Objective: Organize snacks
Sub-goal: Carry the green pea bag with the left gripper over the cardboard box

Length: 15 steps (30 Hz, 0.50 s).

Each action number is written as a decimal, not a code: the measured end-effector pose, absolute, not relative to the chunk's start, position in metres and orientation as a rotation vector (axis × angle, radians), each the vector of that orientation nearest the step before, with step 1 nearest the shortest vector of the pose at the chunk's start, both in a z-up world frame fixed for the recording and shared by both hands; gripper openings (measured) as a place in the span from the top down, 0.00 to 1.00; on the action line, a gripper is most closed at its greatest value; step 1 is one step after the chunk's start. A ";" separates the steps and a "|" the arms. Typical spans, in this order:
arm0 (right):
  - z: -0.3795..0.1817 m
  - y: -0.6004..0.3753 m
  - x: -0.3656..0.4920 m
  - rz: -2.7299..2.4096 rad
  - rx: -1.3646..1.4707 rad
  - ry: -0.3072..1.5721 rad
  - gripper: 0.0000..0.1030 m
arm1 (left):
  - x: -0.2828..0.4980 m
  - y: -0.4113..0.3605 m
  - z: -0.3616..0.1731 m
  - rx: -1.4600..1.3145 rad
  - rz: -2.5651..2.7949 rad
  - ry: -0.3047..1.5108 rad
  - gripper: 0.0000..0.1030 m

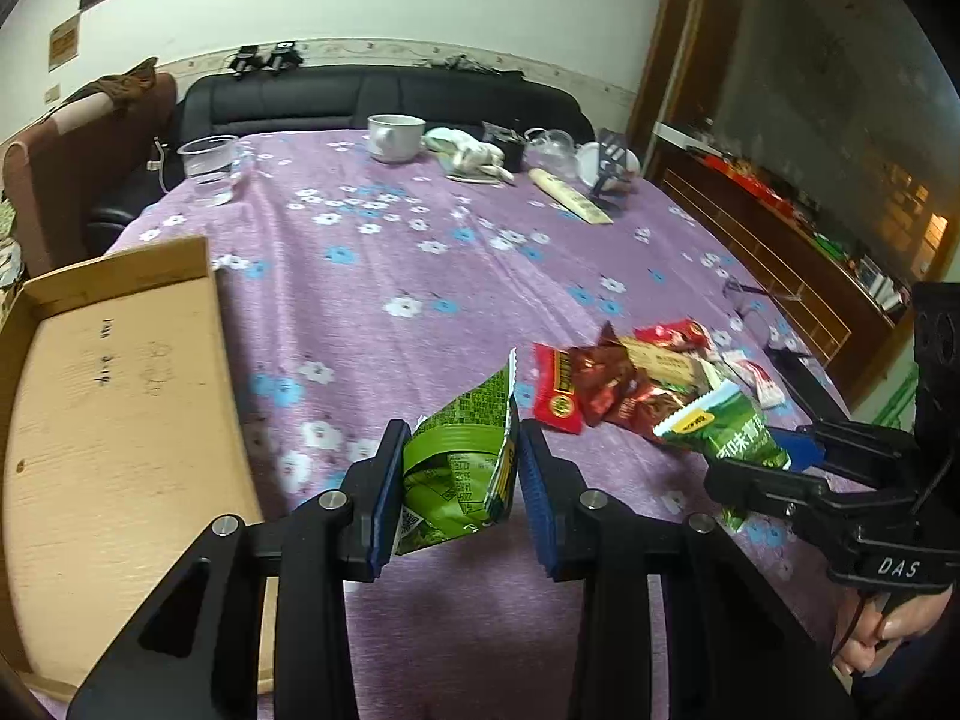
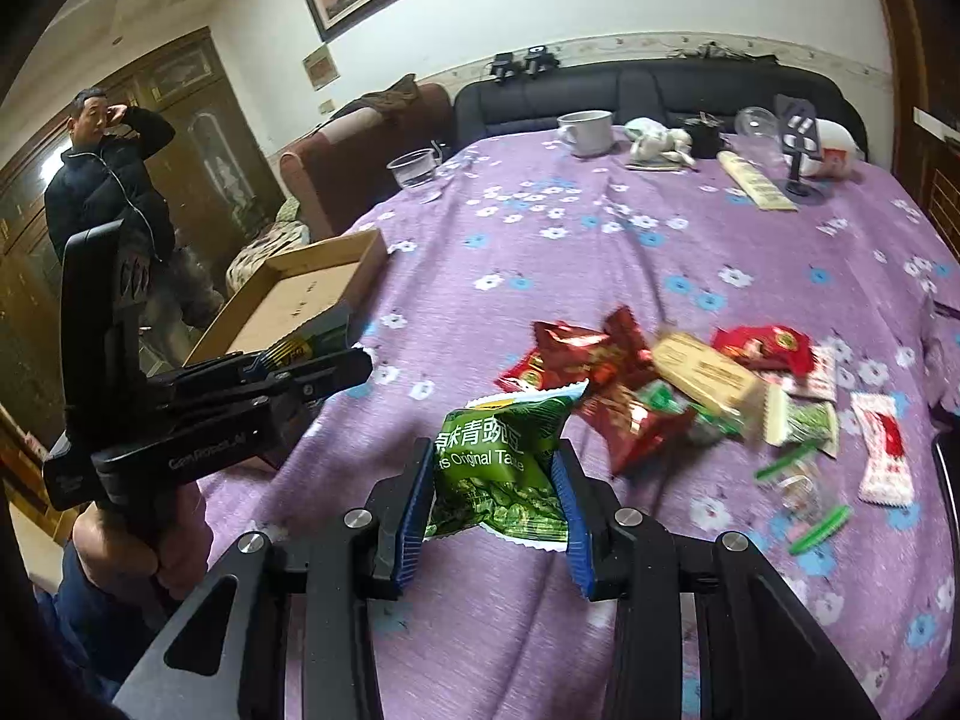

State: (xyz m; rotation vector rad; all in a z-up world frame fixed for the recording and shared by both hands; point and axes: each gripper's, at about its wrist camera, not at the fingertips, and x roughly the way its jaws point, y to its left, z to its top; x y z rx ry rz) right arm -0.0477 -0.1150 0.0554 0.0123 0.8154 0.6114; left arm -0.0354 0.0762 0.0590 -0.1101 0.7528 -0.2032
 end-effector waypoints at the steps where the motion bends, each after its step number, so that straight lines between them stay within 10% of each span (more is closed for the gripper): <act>1: 0.056 -0.111 -0.047 0.617 0.008 0.816 0.62 | -0.036 0.079 0.059 -0.114 -0.197 0.751 0.67; 15: 0.064 -0.055 -0.041 0.712 -0.034 0.825 0.62 | -0.043 0.132 0.063 -0.183 -0.096 0.723 0.67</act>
